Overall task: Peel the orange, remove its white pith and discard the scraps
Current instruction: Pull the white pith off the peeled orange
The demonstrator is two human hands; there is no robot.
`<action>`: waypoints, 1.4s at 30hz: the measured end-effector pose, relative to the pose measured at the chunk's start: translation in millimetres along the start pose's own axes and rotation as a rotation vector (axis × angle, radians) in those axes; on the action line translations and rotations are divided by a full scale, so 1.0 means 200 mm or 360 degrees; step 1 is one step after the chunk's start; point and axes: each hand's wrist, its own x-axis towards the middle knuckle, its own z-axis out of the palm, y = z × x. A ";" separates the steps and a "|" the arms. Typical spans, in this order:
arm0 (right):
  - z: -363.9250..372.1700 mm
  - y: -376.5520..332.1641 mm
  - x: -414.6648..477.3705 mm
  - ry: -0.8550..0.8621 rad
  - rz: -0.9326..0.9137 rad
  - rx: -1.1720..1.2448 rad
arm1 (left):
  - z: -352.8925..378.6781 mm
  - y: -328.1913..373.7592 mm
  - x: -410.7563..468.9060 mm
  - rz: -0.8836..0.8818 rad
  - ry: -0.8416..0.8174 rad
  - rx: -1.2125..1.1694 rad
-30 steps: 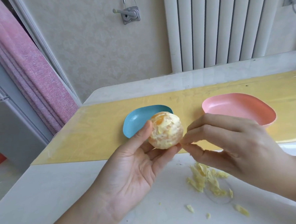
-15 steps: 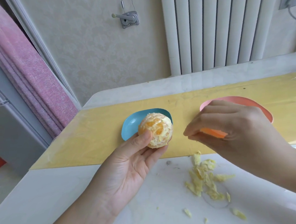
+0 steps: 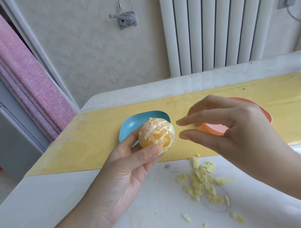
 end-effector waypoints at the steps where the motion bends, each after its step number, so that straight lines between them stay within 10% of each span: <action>1: 0.00 -0.01 0.00 0.0020 0.0046 0.0056 | 0.00 0.00 0.00 0.0031 0.0015 0.0076; 16: 0.03 -0.12 -0.04 -0.0027 0.0327 0.0416 | 0.06 -0.04 -0.03 0.0789 0.0094 0.0857; 30: 0.03 -0.14 -0.04 0.0100 0.0299 0.0213 | 0.09 -0.04 -0.05 0.0770 0.0073 0.0866; 42: 0.01 -0.15 -0.02 0.0040 0.0504 0.0953 | 0.08 0.01 -0.05 0.0821 0.0025 0.0815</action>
